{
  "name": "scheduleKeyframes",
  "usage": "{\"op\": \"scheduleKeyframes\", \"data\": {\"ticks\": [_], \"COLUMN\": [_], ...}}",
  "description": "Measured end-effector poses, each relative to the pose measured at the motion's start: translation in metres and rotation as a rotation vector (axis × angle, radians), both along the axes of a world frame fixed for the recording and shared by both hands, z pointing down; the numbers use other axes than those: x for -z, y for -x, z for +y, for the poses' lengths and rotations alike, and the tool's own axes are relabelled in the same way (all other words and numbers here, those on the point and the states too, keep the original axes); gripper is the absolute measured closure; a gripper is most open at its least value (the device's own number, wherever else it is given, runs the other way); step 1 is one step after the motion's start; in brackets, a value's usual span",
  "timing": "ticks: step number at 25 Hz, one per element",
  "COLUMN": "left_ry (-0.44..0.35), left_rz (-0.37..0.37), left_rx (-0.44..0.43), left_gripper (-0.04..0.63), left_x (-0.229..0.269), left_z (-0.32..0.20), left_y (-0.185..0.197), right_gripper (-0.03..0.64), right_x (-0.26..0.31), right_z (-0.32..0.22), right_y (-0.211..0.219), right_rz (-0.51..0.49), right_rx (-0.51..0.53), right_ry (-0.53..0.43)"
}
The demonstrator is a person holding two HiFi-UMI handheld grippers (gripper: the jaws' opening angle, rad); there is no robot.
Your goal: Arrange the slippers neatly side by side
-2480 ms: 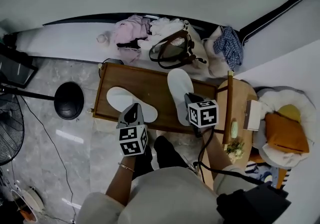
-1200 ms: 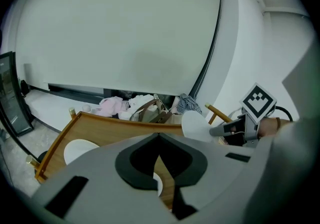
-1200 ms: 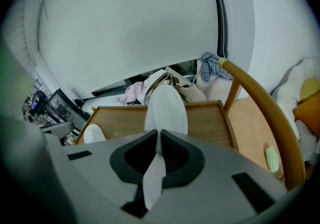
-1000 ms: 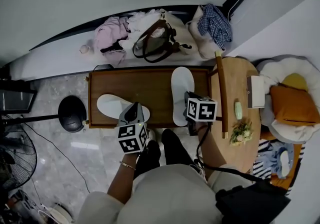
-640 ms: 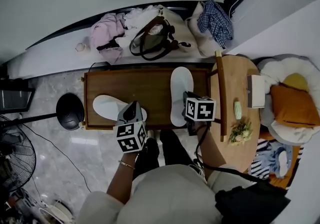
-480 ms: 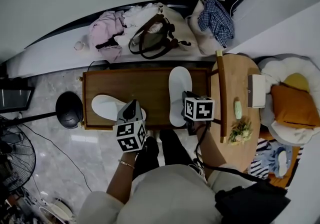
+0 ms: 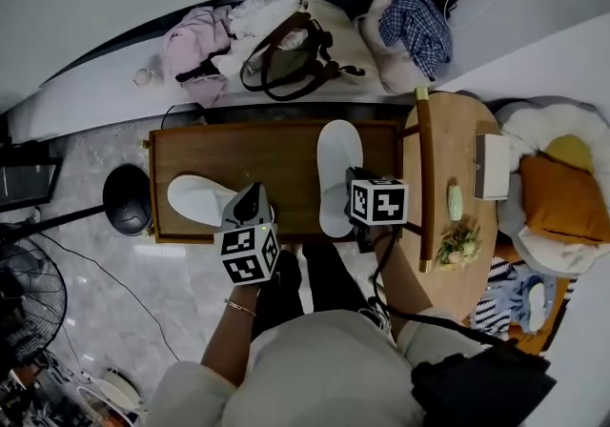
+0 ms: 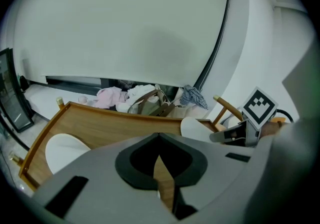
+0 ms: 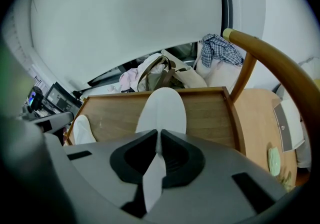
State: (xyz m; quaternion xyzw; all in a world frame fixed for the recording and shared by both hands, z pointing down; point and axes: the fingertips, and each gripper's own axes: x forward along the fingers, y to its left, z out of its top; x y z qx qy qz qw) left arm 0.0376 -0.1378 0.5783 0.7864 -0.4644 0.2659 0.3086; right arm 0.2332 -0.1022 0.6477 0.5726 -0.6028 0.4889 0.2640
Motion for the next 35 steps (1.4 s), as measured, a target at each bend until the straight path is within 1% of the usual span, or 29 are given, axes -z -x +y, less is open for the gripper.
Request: {"op": "scheduleKeyframes", "data": {"ticks": [10, 14, 22, 23, 24, 25, 30, 35], "left_ry": [0.012, 0.018, 0.022, 0.022, 0.021, 0.02, 0.012, -0.01], "left_rz": [0.002, 0.003, 0.003, 0.005, 0.006, 0.008, 0.018, 0.033], "left_rx": [-0.011, -0.011, -0.009, -0.008, -0.007, -0.006, 0.0, 0.019], "left_gripper": [0.581, 0.581, 0.581, 0.581, 0.581, 0.581, 0.581, 0.581], "left_x": [-0.006, -0.007, -0.008, -0.008, -0.007, -0.007, -0.004, 0.005], "left_z": [0.001, 0.002, 0.004, 0.005, 0.005, 0.005, 0.005, 0.004], "left_y": [-0.007, -0.006, -0.003, -0.002, -0.001, 0.0, 0.003, 0.013], "right_gripper": [0.571, 0.57, 0.567, 0.557, 0.515, 0.493, 0.474, 0.465], "right_x": [-0.007, -0.008, -0.007, -0.006, -0.006, -0.005, 0.002, 0.02], "right_z": [0.004, 0.003, 0.003, 0.003, 0.004, 0.005, 0.004, 0.002], "right_y": [-0.002, -0.002, -0.002, -0.002, -0.002, -0.002, -0.006, -0.005], "right_rz": [-0.013, -0.031, -0.031, -0.033, -0.034, -0.034, -0.011, 0.029], "right_rx": [-0.011, -0.028, -0.04, -0.042, -0.046, -0.049, -0.057, -0.036], "right_ry": [0.007, 0.002, -0.014, -0.016, -0.015, -0.015, -0.027, -0.061]}}
